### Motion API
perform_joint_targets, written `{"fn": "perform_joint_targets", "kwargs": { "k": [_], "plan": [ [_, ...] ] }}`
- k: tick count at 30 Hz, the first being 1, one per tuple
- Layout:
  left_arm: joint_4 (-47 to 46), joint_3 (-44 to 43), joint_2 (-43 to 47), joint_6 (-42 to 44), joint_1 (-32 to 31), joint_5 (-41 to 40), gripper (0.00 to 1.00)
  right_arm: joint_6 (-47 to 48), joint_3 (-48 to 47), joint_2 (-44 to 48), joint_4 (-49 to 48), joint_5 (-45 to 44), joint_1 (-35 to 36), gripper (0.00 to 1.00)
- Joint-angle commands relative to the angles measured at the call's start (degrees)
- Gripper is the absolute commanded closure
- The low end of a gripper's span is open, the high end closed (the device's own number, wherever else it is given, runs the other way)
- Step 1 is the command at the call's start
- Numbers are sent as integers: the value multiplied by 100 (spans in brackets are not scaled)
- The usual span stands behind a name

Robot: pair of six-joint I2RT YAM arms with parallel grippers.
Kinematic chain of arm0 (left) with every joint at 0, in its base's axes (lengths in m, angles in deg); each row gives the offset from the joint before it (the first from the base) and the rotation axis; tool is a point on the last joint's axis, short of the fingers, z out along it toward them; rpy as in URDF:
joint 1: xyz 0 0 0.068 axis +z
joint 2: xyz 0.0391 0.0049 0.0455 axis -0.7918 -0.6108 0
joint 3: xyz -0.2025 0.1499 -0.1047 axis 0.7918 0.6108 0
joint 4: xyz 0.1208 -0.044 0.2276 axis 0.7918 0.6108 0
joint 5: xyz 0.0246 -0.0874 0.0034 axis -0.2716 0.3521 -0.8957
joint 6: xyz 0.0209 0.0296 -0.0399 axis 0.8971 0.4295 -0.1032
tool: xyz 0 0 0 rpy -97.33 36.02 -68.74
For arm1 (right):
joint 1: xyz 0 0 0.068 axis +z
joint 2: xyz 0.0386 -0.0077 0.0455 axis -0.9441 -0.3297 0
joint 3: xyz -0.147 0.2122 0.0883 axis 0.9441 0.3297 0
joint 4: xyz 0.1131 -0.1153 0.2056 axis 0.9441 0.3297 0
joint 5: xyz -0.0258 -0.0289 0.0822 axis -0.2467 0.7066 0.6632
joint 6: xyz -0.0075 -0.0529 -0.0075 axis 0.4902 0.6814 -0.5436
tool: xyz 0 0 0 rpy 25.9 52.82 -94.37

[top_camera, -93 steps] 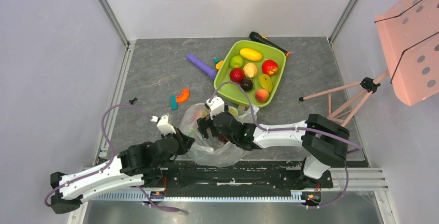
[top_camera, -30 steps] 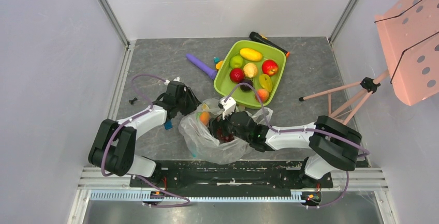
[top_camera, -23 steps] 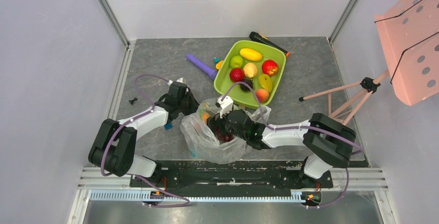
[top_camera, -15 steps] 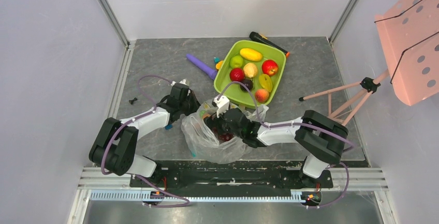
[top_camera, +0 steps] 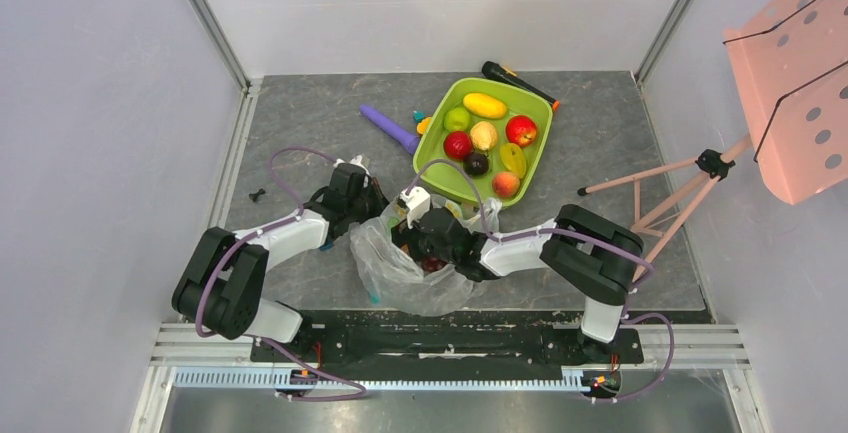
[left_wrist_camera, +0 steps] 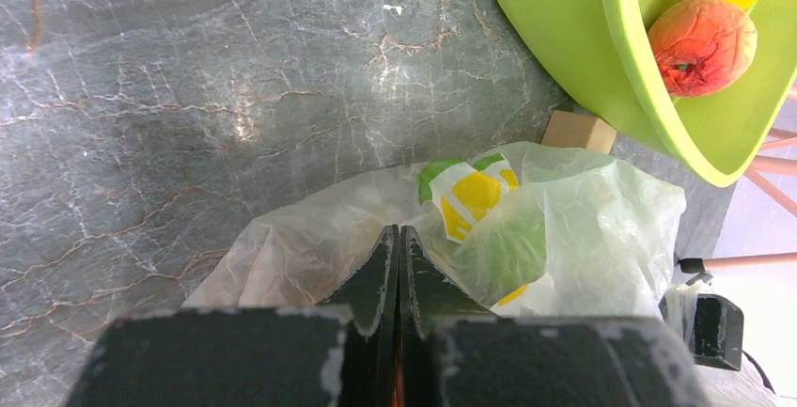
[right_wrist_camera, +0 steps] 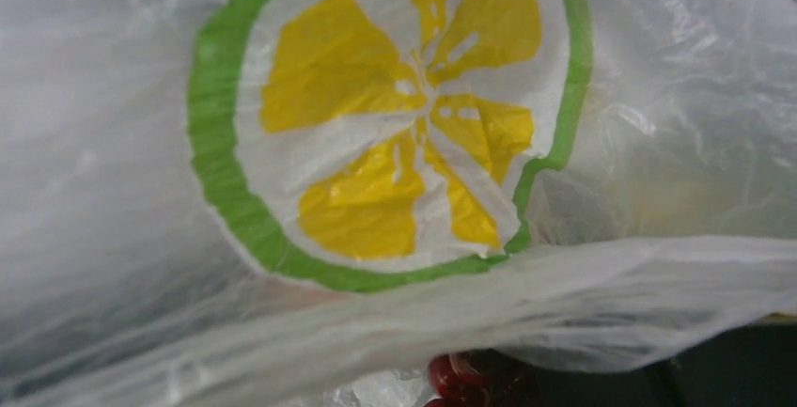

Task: Take the fake fruits out of the plastic bag
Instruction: Take out the fake fruit from the plastic bag.

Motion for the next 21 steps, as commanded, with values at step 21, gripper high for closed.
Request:
{"fn": "perform_joint_targets", "kwargs": {
  "k": [21],
  "plan": [
    [-267,213,92,76,-41,5,98,129,802,1994,757,612,-103,48]
  ]
}}
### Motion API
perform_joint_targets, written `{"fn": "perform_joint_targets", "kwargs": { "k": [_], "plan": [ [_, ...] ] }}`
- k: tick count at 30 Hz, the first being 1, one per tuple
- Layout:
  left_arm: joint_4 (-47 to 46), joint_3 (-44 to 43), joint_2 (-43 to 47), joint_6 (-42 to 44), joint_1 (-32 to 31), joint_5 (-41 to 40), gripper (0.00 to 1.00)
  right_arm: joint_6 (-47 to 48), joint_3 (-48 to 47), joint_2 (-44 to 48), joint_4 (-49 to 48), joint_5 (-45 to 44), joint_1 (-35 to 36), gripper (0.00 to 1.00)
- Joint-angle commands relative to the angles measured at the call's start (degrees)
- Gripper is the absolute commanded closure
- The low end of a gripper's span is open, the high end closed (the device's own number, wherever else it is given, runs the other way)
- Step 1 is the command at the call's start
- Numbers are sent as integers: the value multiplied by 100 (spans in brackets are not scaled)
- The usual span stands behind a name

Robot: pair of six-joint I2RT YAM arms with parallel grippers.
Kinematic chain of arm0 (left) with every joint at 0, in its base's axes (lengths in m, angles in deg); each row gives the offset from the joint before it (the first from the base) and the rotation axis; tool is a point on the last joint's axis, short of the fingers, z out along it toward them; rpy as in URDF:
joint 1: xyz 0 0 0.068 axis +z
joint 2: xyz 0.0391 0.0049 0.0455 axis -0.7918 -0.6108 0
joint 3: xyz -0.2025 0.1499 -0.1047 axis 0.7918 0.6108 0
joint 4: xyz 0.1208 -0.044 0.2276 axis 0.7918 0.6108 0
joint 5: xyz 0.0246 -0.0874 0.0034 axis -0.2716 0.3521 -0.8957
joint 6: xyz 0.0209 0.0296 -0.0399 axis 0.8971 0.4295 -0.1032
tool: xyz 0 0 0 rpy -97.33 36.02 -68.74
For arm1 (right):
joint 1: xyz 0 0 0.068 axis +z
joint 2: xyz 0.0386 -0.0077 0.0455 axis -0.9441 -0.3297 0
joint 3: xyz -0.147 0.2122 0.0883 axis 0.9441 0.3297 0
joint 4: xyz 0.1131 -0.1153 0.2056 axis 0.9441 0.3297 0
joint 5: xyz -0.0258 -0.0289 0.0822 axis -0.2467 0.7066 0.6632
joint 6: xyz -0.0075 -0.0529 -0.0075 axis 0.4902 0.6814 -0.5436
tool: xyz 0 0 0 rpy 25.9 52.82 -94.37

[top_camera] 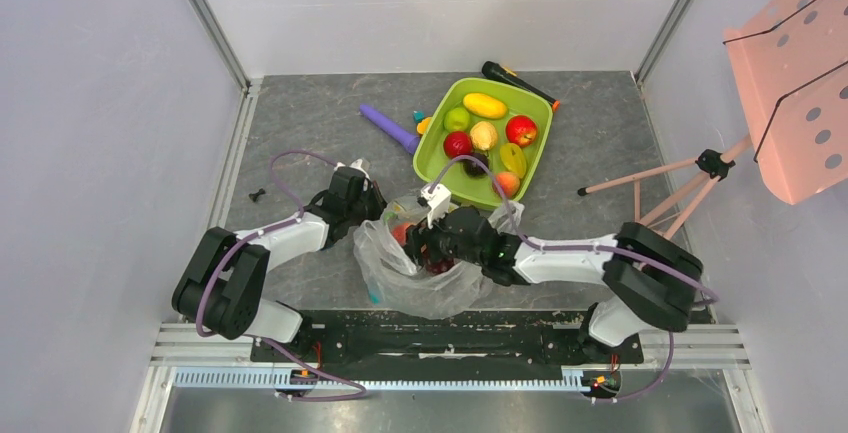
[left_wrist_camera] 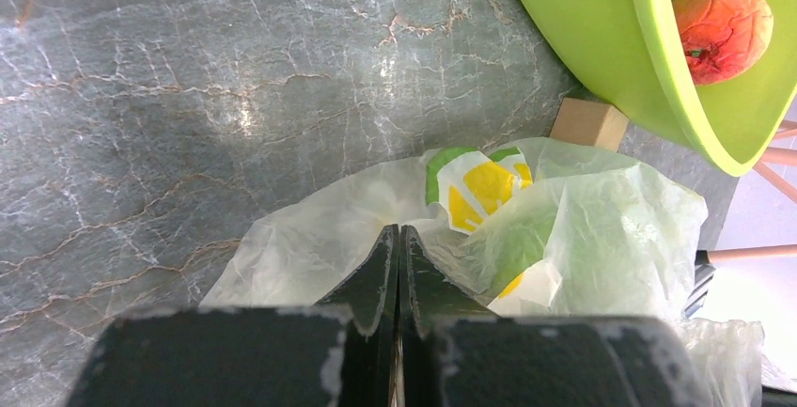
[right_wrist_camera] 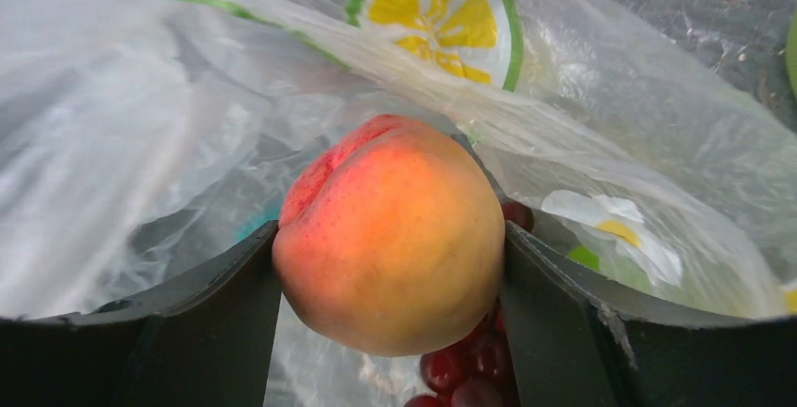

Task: Take the fake fruits out of the plastic bag
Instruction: Take out the fake fruit from the plastic bag, then place the fake fruit in the bin.

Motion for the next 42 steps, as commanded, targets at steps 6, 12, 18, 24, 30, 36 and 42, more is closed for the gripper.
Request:
{"fn": "perform_joint_targets", "kwargs": {
  "k": [6,12,18,24,30,36,42],
  "plan": [
    [-74,32,145,117,-36,-118,98,-29,464,1637,891,206,-11,49],
    [-304,202,340,179,-36,-61,98,30,596,2828,1668,-106,-13,49],
    [-269,193,444,244,-35,-65,98,112,78,3465,2495,-547,-42,49],
    [-222,172,419,208,-40,-30,98,246,-948,3128,3060,-282,-307,50],
    [-214,191,462,176,-36,20,98,297,-1752,2692,3097,269,-888,50],
    [-184,266,668,314,-94,51,98,402,-2475,1969,3588,360,-1808,50],
    [-117,397,900,372,-225,-74,98,820,-3208,729,3706,657,-2405,49]
  ]
}}
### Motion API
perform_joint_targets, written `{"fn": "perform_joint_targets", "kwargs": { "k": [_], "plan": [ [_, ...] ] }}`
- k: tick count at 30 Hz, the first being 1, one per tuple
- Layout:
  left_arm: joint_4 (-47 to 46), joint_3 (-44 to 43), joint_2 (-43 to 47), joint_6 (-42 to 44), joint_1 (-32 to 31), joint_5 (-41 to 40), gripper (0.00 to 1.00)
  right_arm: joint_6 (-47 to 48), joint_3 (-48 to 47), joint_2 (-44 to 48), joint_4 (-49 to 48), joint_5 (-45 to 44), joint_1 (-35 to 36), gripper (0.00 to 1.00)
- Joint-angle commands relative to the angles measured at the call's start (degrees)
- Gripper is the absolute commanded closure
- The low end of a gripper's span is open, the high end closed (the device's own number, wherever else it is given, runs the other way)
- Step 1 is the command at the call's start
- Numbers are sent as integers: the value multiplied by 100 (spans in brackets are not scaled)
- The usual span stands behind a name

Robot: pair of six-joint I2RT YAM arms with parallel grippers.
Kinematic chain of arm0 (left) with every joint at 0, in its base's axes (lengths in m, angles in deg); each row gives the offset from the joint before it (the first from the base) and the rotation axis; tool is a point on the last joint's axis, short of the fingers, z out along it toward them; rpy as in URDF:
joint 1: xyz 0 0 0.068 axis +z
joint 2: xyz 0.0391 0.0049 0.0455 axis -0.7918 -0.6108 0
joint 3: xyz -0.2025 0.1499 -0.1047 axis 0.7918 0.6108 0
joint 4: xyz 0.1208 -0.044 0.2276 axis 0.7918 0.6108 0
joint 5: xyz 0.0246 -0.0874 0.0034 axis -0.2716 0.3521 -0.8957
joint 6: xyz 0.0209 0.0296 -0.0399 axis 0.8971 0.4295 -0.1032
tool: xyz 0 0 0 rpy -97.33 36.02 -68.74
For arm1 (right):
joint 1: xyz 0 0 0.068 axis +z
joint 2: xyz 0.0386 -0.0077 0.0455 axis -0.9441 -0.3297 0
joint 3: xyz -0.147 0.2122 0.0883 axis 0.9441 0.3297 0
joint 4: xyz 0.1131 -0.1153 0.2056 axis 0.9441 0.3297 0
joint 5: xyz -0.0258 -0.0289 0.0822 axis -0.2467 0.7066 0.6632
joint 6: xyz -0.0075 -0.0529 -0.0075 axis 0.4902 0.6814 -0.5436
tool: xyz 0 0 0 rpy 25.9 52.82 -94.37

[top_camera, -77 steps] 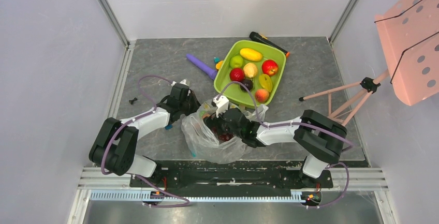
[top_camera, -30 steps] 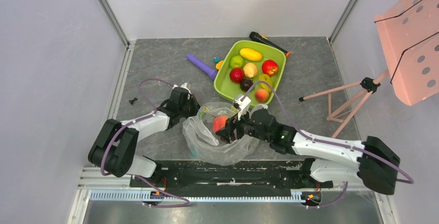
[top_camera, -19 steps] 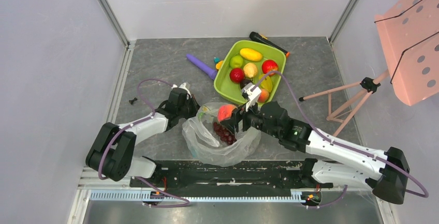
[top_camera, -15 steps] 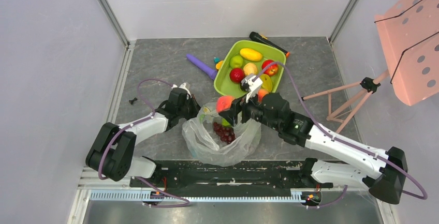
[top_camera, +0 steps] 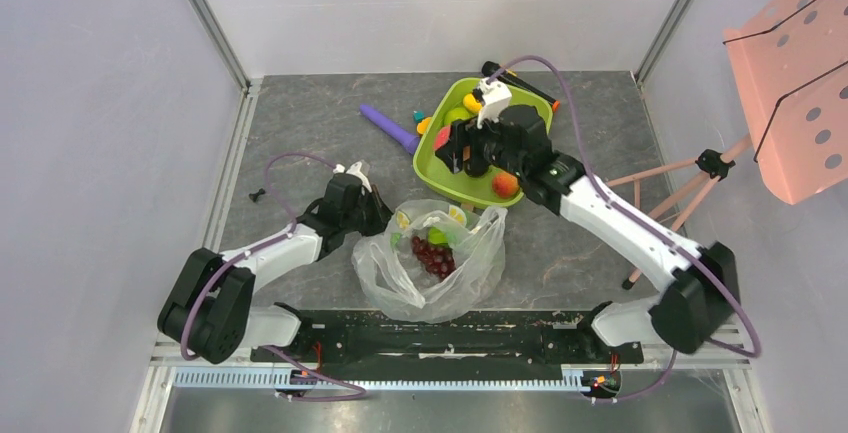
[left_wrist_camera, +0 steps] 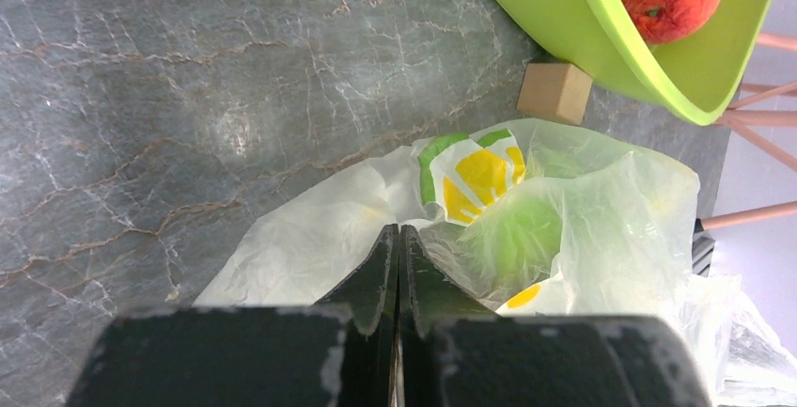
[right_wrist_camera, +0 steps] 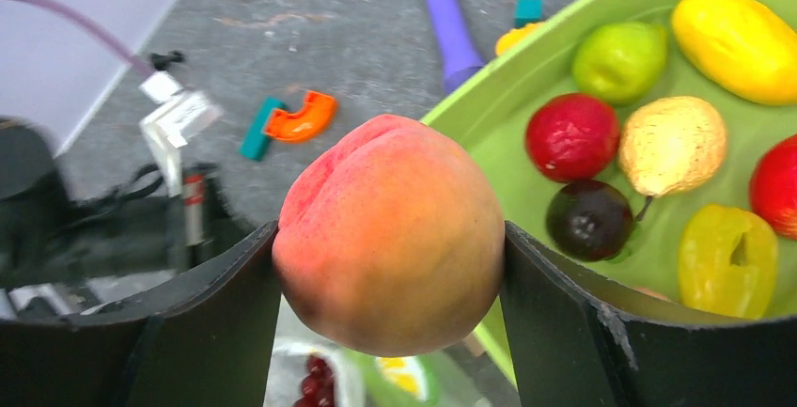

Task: Take the fake fruits out of the plastic bag
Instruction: Place the fake fruit in the bin.

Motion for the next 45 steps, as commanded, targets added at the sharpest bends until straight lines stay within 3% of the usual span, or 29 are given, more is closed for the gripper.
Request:
{"fn": "perform_joint_targets", "kwargs": {
  "k": [1,8,16,29,36,45],
  "plan": [
    [-69,107,270,250,-97,-67,98,489,-787,-906,208,250,-244,48],
    [-69,197,335,257,-105,-73,98,1173,-2174,-2660,600,398,-302,48],
    [-60,222,417,243,-105,-66,98,1318,-2895,-3585,957,-4,-320,48],
    [-16,202,536,212,-105,-92,98,1300,-2680,-3764,1069,-449,-338,29],
    [19,239,587,209,-112,-128,98,1332,-2708,-3793,1101,-472,-373,11],
    [5,250,603,188,-105,-115,98,1406,-2633,-3206,1194,-570,-384,2]
  ]
}}
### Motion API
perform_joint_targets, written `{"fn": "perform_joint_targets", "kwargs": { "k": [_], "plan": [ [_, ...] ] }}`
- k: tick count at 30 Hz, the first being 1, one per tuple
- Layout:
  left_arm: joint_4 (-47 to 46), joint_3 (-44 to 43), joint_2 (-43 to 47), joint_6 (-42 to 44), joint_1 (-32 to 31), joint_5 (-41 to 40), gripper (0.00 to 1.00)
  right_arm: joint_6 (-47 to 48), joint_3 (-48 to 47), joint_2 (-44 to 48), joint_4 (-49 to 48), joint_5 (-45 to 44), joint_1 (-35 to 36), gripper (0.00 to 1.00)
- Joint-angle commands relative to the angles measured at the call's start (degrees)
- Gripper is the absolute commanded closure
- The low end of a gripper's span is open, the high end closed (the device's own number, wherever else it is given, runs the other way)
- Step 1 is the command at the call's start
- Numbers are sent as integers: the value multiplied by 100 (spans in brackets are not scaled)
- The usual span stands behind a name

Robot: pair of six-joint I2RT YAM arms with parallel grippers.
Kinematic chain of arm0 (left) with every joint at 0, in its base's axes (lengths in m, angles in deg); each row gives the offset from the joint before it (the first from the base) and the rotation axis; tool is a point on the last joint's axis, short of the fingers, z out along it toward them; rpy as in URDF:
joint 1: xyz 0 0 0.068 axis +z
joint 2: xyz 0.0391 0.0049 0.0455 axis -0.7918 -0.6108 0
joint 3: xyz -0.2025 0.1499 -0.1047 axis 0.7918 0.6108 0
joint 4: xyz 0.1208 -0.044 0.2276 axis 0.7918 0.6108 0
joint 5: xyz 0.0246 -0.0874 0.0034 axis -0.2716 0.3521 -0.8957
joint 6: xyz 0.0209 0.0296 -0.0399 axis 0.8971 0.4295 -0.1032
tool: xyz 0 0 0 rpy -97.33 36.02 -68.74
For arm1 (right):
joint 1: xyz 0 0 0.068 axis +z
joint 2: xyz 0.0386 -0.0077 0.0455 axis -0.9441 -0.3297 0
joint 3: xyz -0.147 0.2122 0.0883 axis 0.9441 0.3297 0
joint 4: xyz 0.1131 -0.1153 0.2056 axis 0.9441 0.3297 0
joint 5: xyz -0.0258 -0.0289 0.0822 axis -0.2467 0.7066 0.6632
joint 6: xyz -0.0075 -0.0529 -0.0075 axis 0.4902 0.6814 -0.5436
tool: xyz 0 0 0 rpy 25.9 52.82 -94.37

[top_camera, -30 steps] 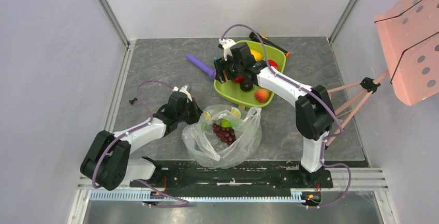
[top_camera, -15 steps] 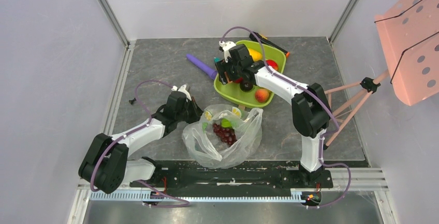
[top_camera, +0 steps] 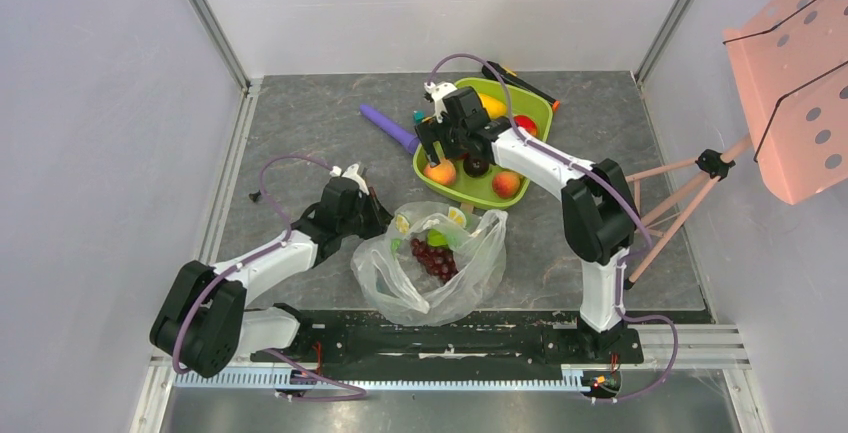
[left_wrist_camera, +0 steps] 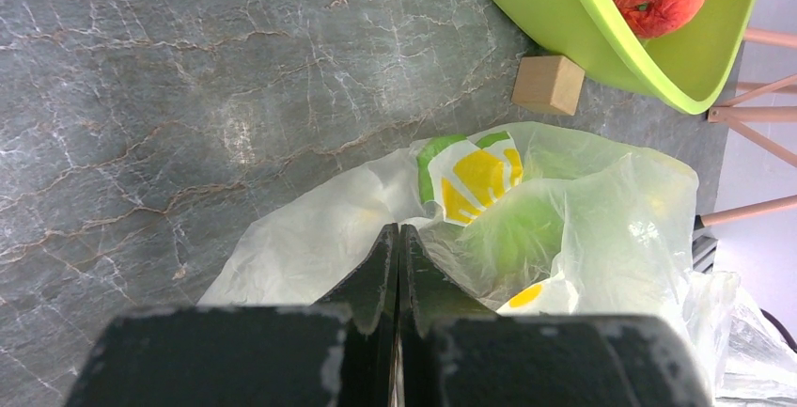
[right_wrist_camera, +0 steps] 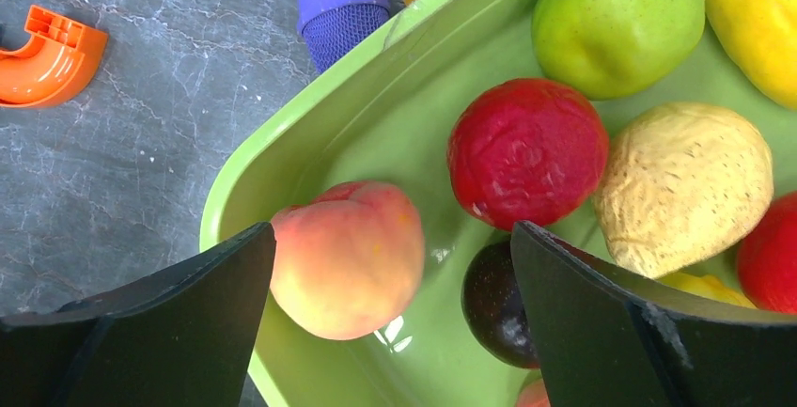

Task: Take the fake fruits out of the plastic bag
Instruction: Place the fake fruit in the bin, then adjust the fake fruit in the plastic bag.

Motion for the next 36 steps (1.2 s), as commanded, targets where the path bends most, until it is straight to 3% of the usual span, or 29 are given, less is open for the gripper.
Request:
{"fn": "perform_joint_targets", "kwargs": {
  "k": [1,4,8,14,21,26,36],
  "plan": [
    [-80,43,167,155,-20,8,98,96,-1,759,52,-121,-23,2],
    [-109,62,305,160,-22,-10,98,82,459,1658,-64,134,-14,7],
    [-257,102,564,152,-21,-2,98,-7,1202,2910,-266,853,245,22],
    [-585,128,822,178,-29,239,98,70,1681,3969,346,597,1735,45],
    [-1013,231,1093,67,-38,609,98,-875,3615,5088,-110,389,2560,61],
    [-1467,222,1355,-178,-37,978,98,-1254,4393,5496,-371,379,2916,62],
    [-1215,-701,1983,-349,-95,1670,98,-1731,4552,5414,-351,-514,3390,64]
  ]
}}
